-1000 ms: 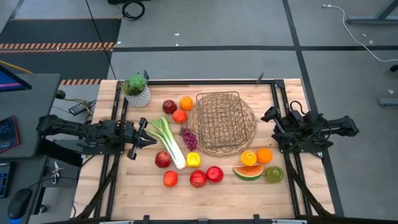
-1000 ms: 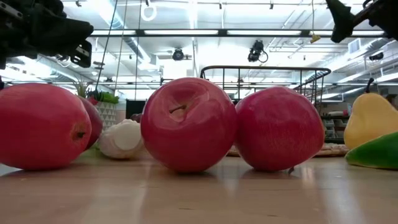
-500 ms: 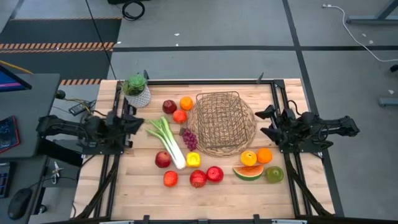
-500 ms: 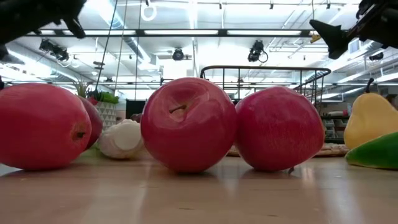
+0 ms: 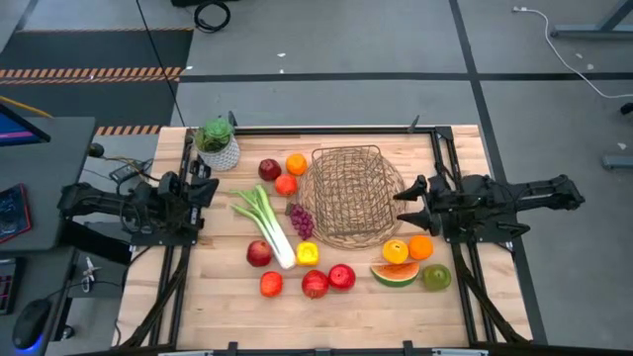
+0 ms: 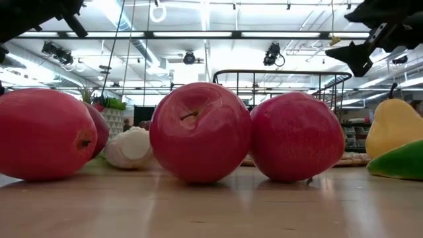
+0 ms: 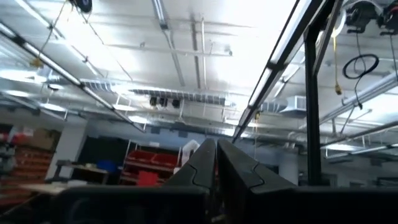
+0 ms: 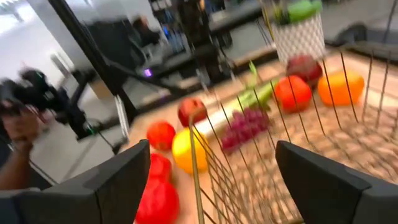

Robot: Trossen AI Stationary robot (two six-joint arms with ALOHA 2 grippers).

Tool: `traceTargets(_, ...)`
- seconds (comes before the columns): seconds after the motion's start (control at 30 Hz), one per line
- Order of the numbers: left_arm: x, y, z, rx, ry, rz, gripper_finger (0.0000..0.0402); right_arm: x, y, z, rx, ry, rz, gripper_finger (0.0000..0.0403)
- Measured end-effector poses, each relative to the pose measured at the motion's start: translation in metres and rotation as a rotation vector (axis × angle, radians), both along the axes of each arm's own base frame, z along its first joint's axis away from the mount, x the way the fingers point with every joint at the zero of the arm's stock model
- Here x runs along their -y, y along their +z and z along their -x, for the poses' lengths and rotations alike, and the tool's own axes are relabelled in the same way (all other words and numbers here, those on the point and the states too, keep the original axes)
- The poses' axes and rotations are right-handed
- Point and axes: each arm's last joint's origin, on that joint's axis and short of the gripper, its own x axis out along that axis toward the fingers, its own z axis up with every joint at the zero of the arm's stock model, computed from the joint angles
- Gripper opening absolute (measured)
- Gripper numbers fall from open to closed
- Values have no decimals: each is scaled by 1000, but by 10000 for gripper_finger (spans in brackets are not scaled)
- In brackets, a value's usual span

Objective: Build produce basket
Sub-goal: Put the yellow pear into the wire basket

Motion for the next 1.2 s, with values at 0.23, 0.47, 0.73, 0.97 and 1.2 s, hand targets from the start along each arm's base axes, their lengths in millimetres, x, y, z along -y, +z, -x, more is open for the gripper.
traceTargets(0.23,-2,-5,-3,-62,63,39,16,-8,20,-16,-161,51,28,346)
traceTargets(0.47,-4,-6,-4,-83,118,79,17,-20,40,-27,-468,41,79,346)
traceTargets(0.73,-4,-6,-3,-82,121,78,17,-43,49,-40,-778,49,80,346)
traceTargets(0.97,-4,-3,-1,-59,165,30,14,-69,46,-51,-960,24,124,346)
traceTargets(1.2,-5,-2,-1,-67,208,19,15,-94,34,-64,-1120,-5,173,345)
